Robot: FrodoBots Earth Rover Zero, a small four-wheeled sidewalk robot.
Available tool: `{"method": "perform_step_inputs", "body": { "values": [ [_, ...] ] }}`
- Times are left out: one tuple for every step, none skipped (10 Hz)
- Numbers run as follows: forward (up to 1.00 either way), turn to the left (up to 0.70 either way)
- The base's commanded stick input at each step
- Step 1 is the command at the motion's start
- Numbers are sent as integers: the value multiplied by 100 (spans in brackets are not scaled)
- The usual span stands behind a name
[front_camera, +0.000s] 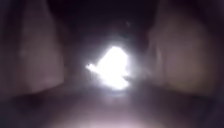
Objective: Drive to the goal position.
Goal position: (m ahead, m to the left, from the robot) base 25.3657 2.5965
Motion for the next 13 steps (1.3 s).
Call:
{"method": "perform_step_inputs", "body": {
  "values": [
    [100,4],
    [100,5],
    [100,5],
    [100,8],
    [100,13],
    [100,12],
    [100,9],
    [100,7],
    [100,5],
    [100,4],
    [100,2],
    [100,2],
    [100,7]
  ]
}}
